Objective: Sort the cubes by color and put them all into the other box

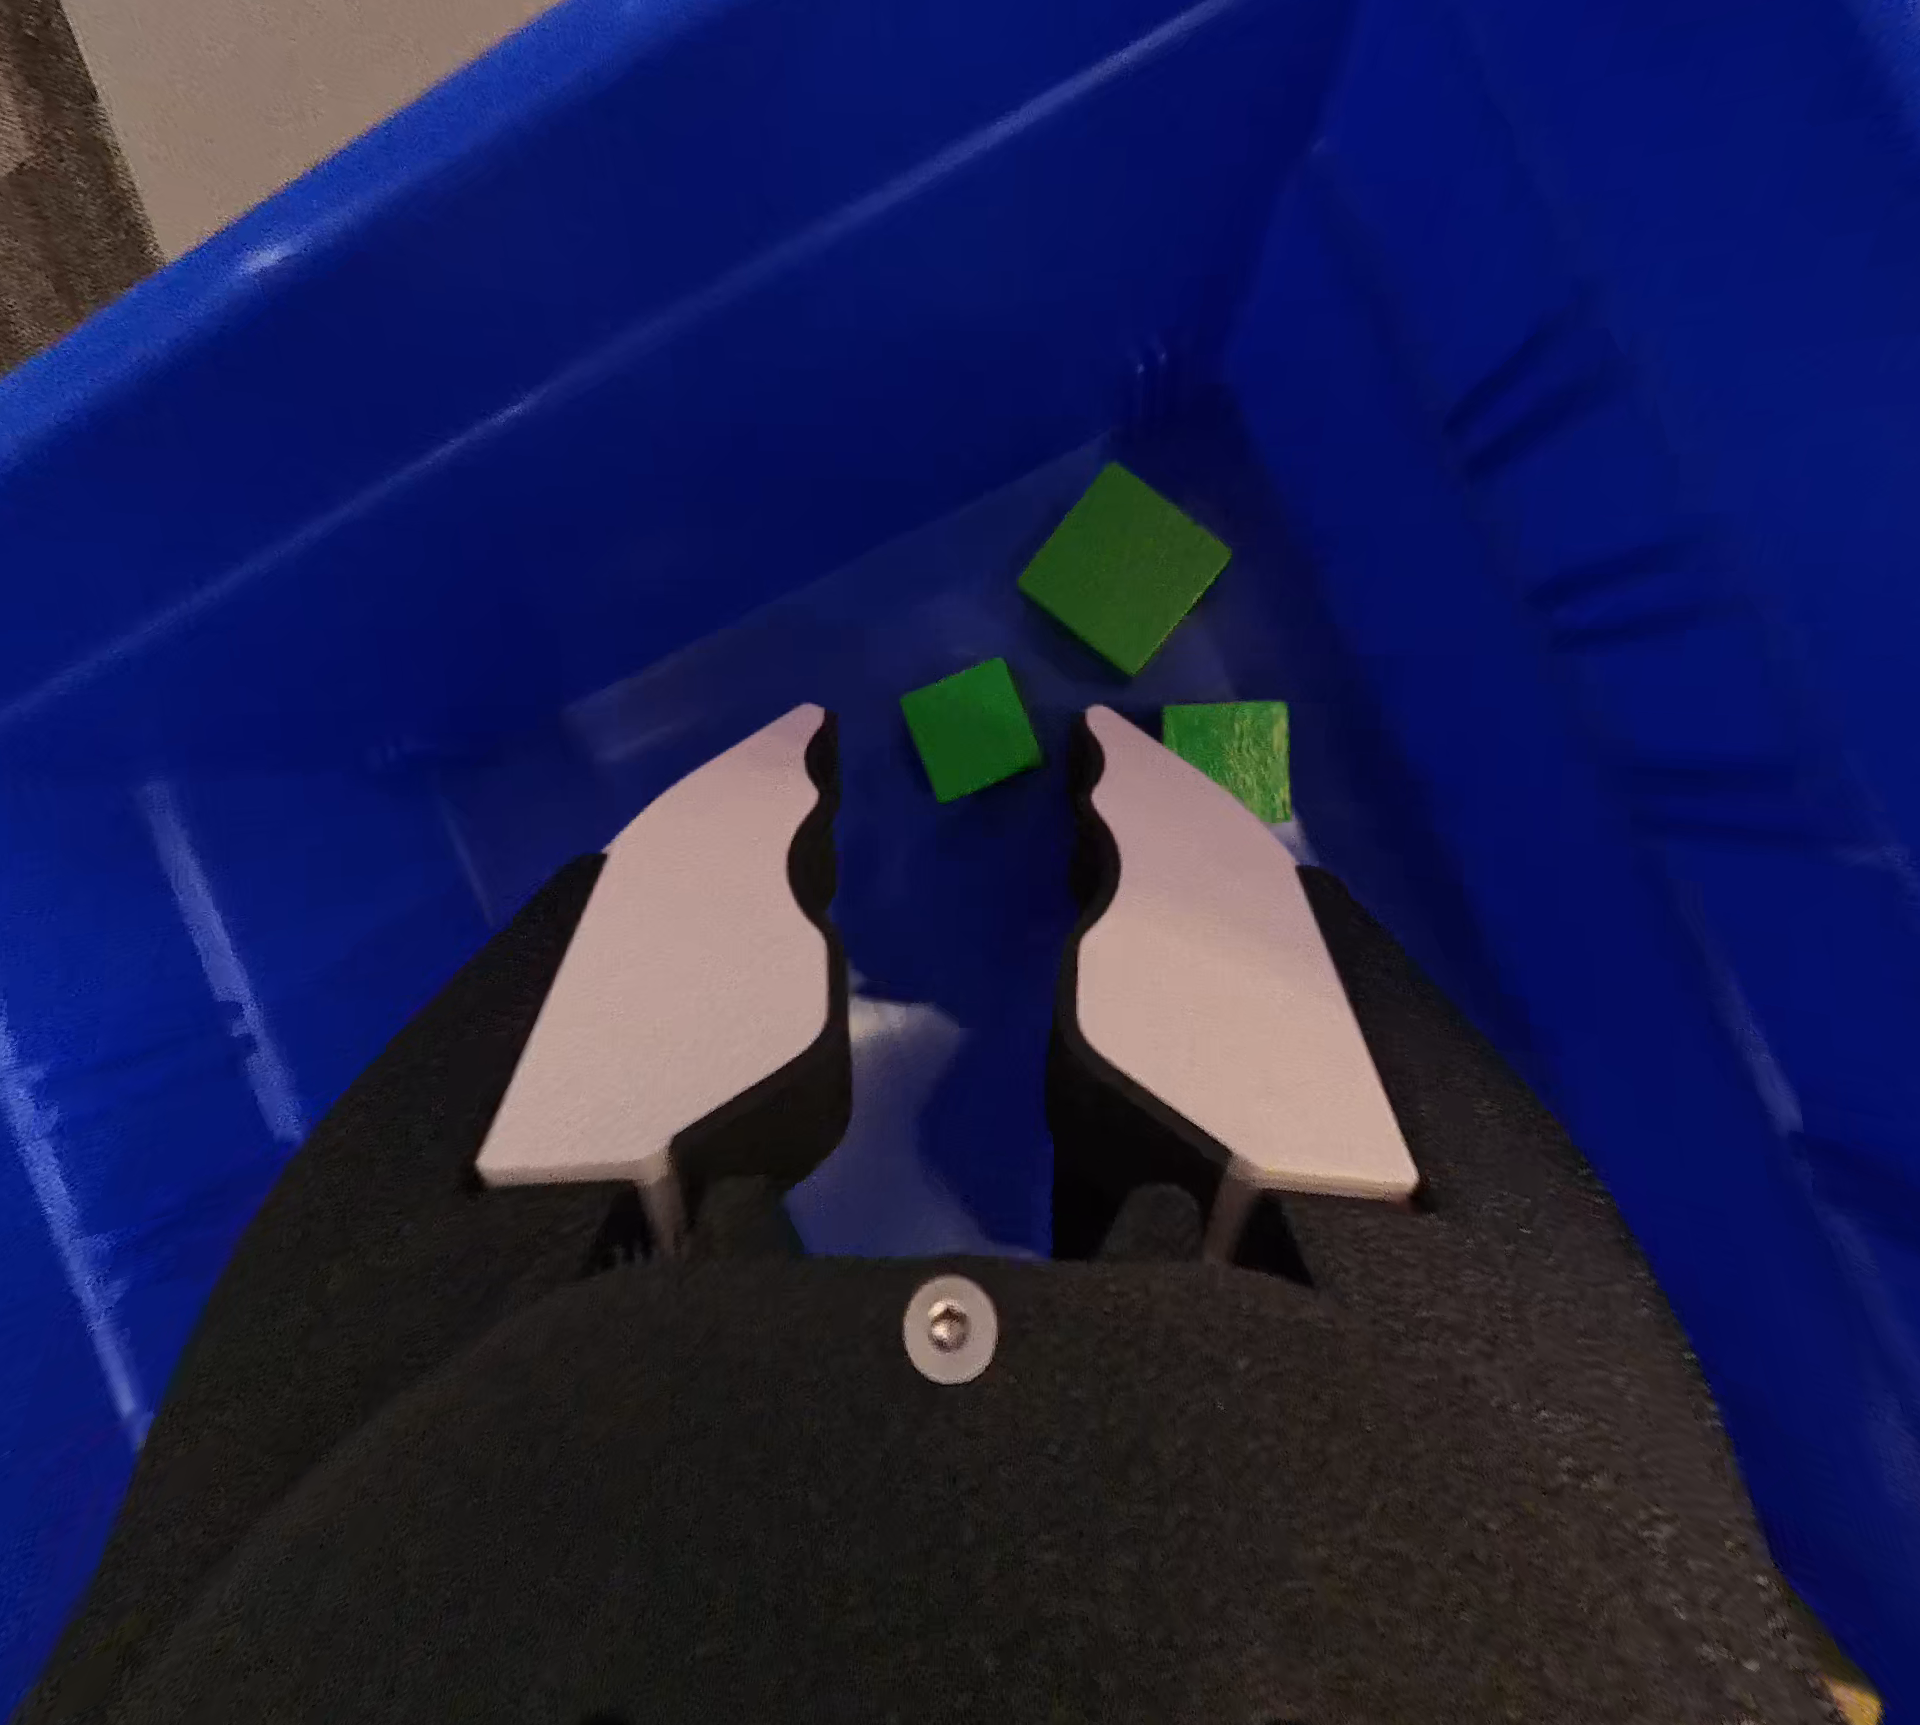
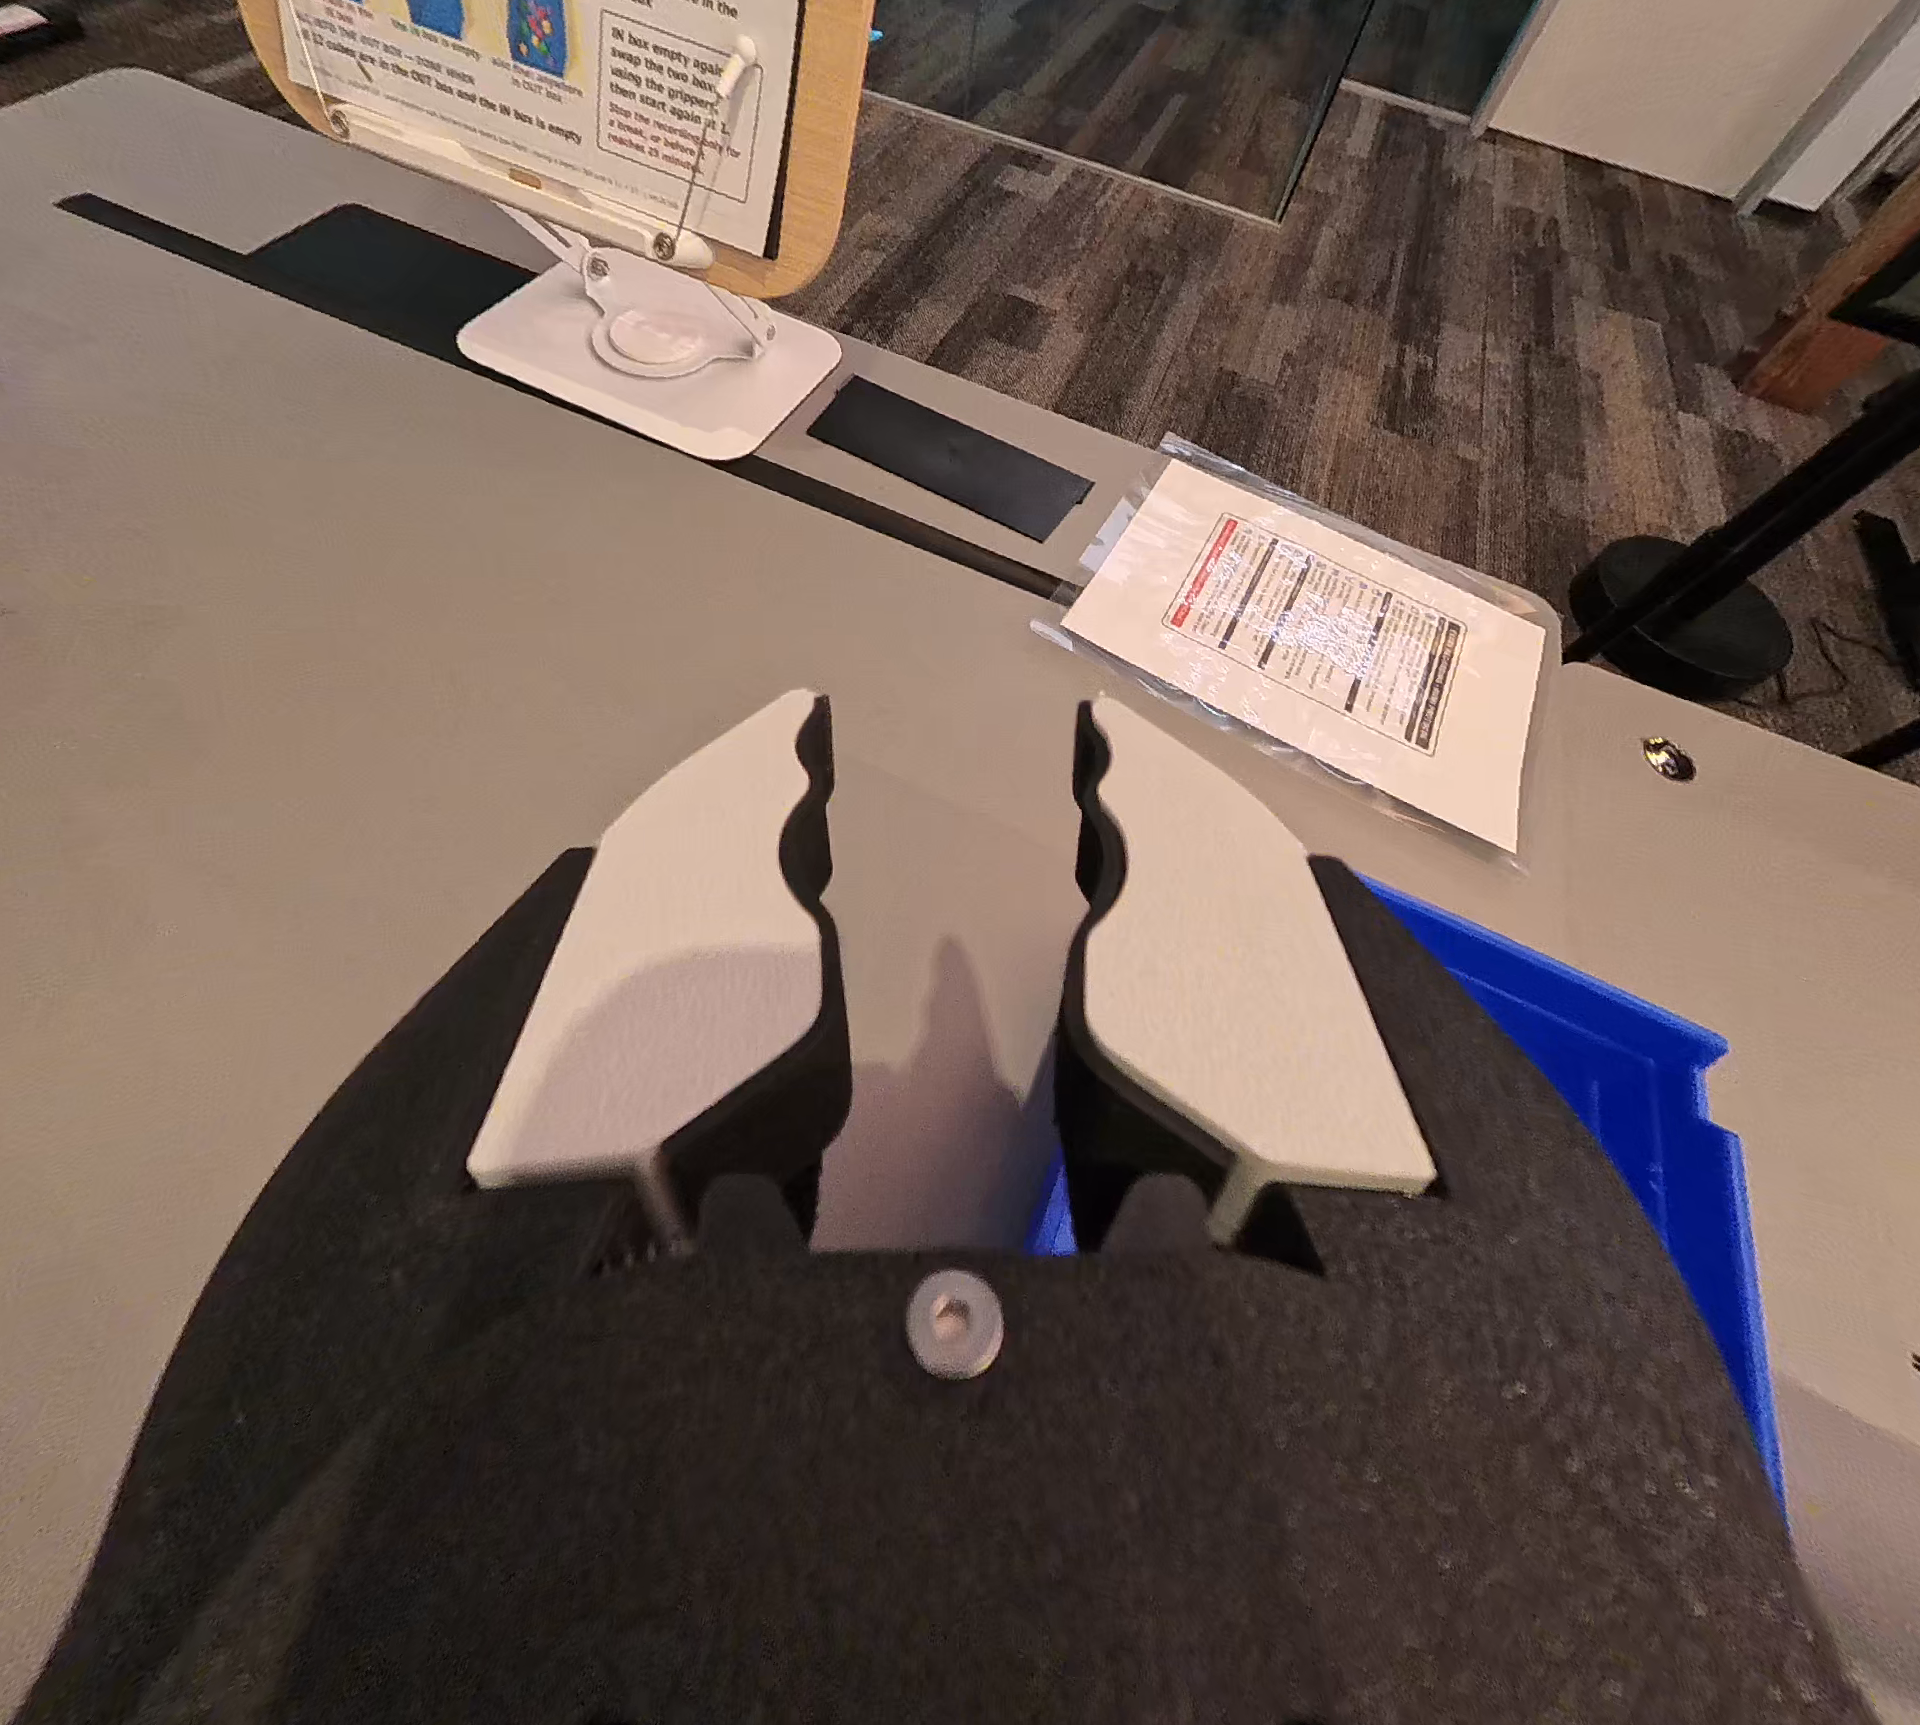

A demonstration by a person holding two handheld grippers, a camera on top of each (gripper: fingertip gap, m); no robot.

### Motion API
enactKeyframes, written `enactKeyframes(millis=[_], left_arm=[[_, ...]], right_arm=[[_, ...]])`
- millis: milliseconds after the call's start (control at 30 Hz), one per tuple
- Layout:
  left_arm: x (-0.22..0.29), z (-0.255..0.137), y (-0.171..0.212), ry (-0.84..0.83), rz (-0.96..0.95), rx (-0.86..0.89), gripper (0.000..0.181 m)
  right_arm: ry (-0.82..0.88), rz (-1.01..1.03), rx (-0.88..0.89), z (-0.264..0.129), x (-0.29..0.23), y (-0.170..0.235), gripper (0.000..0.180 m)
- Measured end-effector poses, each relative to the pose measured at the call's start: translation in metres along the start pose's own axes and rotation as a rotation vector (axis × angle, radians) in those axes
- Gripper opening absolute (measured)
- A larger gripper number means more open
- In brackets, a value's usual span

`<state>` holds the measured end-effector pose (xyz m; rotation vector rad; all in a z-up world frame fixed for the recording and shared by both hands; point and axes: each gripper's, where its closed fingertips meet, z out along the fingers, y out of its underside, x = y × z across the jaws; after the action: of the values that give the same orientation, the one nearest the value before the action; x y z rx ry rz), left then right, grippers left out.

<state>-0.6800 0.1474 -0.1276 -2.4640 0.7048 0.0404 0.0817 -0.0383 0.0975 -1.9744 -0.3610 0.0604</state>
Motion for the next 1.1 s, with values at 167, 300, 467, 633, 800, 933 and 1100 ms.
enactKeyframes(millis=[167, 300, 467, 633, 800, 933, 1100], left_arm=[[0.001, 0.01, -0.005, 0.015, -0.042, 0.035, 0.023], [-0.005, 0.005, 0.0, -0.017, -0.012, 0.015, 0.022], [0.001, -0.067, -0.049, -0.084, 0.062, 0.344, 0.022], [0.117, -0.18, -0.125, 0.037, 0.309, 0.726, 0.022], [0.28, -0.239, -0.163, 0.24, 0.567, 0.945, 0.022], [0.366, -0.243, -0.178, 0.248, 0.733, 0.983, 0.022], [0.411, -0.224, -0.192, 0.201, 0.797, 0.926, 0.022]], right_arm=[[0.003, -0.003, -0.027, 0.006, 0.0, 0.002, 0.044], [-0.016, -0.01, -0.037, 0.009, -0.004, 0.004, 0.043], [-0.046, -0.041, -0.012, 0.013, -0.019, -0.008, 0.042], [-0.327, -0.1, 0.108, 0.029, -0.104, -0.053, 0.04], [-0.819, -0.045, 0.177, 0.039, -0.239, -0.085, 0.048], [-0.983, 0.142, 0.096, 0.056, -0.299, -0.084, 0.056], [-0.99, 0.252, 0.028, 0.077, -0.313, -0.075, 0.053]])
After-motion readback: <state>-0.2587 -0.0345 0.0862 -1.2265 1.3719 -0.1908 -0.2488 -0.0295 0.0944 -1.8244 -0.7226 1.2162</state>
